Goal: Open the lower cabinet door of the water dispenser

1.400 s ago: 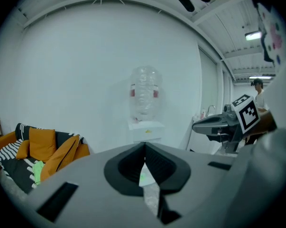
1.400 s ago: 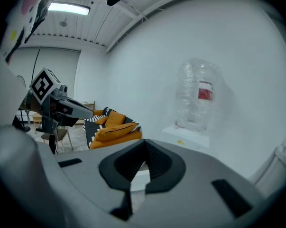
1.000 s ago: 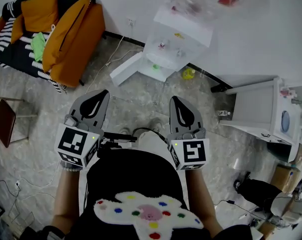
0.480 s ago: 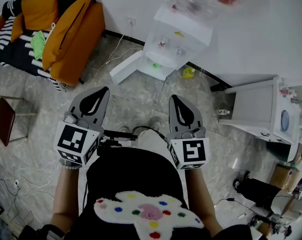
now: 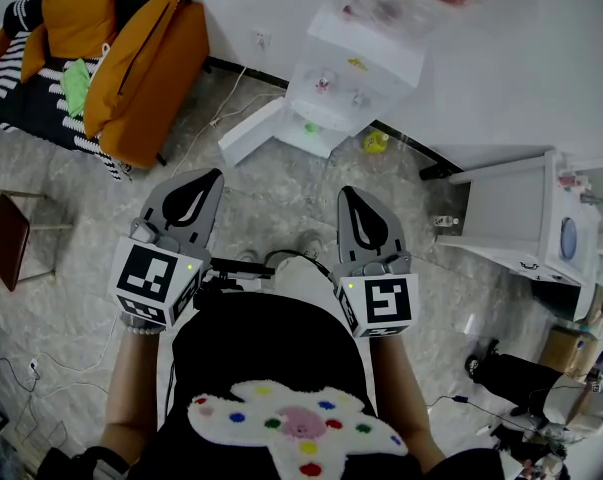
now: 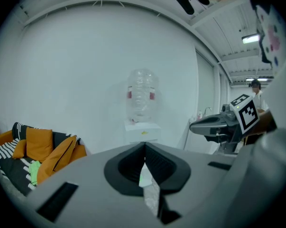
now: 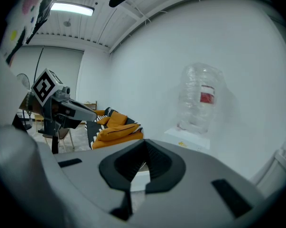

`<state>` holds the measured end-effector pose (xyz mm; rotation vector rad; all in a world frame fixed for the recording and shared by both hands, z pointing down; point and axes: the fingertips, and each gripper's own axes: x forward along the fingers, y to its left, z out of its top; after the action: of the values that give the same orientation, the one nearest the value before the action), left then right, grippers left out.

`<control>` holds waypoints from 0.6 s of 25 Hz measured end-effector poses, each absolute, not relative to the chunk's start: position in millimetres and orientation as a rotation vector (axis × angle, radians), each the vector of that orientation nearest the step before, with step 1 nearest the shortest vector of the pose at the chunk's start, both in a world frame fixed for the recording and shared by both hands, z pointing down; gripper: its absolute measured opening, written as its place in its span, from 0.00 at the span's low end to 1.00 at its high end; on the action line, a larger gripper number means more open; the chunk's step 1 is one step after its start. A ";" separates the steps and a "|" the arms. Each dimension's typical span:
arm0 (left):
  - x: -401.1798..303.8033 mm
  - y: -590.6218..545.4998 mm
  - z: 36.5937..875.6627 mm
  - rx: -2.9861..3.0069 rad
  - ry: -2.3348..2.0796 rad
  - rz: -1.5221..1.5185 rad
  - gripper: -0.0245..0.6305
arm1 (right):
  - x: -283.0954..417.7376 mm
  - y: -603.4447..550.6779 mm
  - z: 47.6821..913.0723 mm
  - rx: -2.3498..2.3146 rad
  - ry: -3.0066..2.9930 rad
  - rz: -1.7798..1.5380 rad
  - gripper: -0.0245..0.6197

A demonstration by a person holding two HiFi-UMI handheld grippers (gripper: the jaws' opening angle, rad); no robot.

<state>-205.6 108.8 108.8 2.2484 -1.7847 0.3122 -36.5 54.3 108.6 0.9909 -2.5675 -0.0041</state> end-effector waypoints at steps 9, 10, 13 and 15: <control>-201.4 106.0 108.1 2.267 -1.771 0.307 0.06 | -35.6 55.0 108.0 0.999 -2.568 -0.006 0.05; -201.2 105.6 108.0 2.268 -1.770 0.306 0.06 | -35.7 55.1 108.1 0.997 -2.564 -0.006 0.05; -200.6 105.3 108.0 2.272 -1.765 0.306 0.06 | -37.4 54.8 107.4 1.006 -2.595 -0.007 0.05; -200.3 105.5 108.3 2.273 -1.764 0.306 0.06 | -37.2 55.3 109.3 1.009 -2.606 -0.004 0.05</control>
<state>-200.3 105.5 108.3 2.2733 -1.7636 0.3063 -37.2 55.3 109.3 1.0090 -2.6059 -0.0045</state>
